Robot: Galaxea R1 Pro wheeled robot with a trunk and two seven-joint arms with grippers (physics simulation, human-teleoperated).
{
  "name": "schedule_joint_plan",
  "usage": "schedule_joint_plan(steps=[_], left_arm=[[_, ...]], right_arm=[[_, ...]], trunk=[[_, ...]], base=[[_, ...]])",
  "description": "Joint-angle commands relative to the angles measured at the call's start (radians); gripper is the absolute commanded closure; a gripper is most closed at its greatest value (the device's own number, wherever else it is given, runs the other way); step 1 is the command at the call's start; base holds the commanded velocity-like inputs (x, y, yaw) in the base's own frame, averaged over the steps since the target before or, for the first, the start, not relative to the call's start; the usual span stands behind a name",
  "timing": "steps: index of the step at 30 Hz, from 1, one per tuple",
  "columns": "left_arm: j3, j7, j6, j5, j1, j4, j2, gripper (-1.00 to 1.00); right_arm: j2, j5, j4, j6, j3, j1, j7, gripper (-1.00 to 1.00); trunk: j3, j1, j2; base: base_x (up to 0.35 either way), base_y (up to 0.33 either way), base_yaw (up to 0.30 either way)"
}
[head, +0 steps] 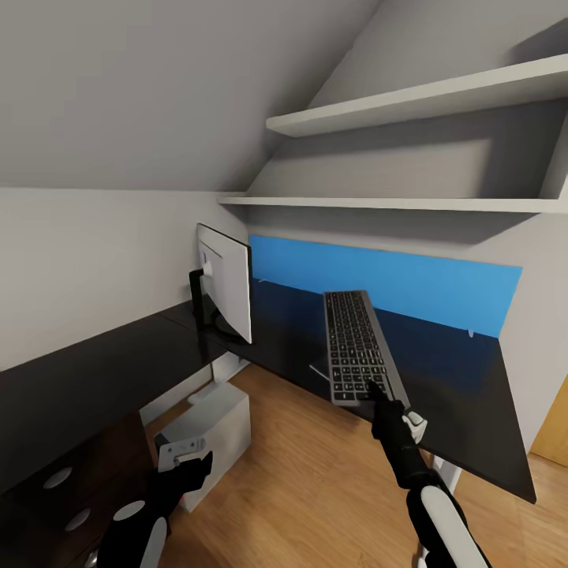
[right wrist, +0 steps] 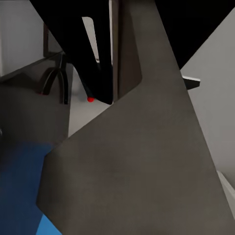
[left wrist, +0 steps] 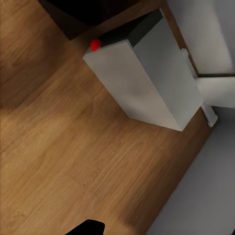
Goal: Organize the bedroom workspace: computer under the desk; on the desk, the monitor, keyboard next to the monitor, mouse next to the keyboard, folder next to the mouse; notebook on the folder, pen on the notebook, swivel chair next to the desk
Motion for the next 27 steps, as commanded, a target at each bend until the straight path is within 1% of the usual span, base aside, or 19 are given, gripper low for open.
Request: schedule_joint_plan(steps=[1, 9, 12, 22, 27], left_arm=[[0.0, 0.006, 0.005, 0.008, -0.001, -0.001, 0.0, -1.0], [0.001, 0.007, 0.004, 0.008, -0.001, -0.001, 0.001, -1.0], [0.001, 0.006, 0.004, 0.008, -0.001, -0.001, 0.001, -1.0], [0.001, 0.006, 0.004, 0.008, -0.001, -0.001, 0.001, -1.0], [0.001, 0.006, 0.004, 0.008, -0.001, -0.001, 0.001, -1.0]], right_arm=[[0.001, -0.013, 0.001, 0.001, 0.001, 0.0, 0.007, 1.0], [0.002, -0.016, 0.006, 0.003, 0.003, 0.002, 0.011, 1.0], [0.002, -0.015, 0.006, 0.003, 0.003, 0.002, 0.012, 1.0], [0.004, -0.022, 0.02, 0.002, 0.001, 0.002, 0.013, 1.0], [0.005, -0.021, 0.021, 0.002, 0.001, 0.002, 0.013, 1.0]], trunk=[[-0.001, 0.0, -0.001], [-0.001, 0.0, -0.001], [-0.001, 0.0, -0.001], [-0.001, 0.0, -0.001], [-0.001, 0.0, -0.001]], base=[[0.0, 0.0, 0.0], [-0.001, 0.0, 0.0], [-0.094, 0.0, 0.0], [-0.288, 0.0, 0.0], [-0.153, 0.0, 0.0]])
